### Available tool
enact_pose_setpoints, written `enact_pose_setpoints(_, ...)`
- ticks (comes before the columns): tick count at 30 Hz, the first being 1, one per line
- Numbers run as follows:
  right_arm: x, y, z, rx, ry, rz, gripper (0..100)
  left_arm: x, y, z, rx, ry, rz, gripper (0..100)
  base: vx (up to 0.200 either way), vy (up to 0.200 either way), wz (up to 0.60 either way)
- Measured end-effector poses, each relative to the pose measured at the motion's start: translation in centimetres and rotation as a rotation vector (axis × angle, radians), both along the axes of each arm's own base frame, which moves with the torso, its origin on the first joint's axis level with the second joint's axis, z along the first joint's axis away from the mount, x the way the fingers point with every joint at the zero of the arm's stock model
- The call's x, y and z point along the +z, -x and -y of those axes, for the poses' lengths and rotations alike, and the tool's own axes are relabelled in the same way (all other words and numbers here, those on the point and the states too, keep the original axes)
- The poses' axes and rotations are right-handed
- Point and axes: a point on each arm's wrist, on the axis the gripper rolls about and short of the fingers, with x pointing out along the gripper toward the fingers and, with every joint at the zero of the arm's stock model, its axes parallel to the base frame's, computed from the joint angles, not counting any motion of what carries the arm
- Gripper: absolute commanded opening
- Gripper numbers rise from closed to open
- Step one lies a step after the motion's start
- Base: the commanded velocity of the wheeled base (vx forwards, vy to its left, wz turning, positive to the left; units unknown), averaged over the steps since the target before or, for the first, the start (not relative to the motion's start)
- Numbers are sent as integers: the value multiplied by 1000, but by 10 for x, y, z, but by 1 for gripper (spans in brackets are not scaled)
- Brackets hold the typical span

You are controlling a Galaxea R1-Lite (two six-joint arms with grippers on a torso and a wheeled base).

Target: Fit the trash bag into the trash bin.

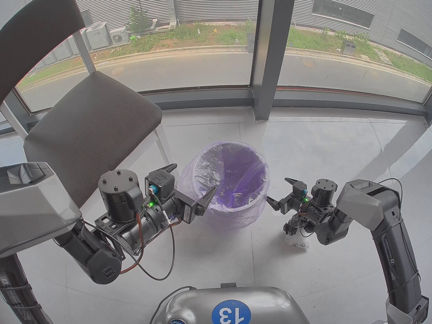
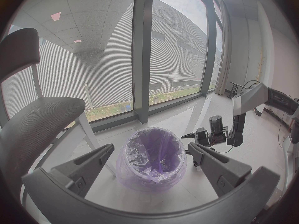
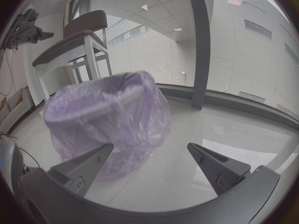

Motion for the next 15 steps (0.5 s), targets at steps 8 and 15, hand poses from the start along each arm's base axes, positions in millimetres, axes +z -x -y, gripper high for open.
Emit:
enact_pose_setpoints(8,58,17,7,-86,-13,54,100,2,-12,-1,68,40,54,100,0,0,0)
enact_pose_setpoints(15,111,37,18,-176,-42,94,100,19,-23,2,88,96,122,100,0,0,0)
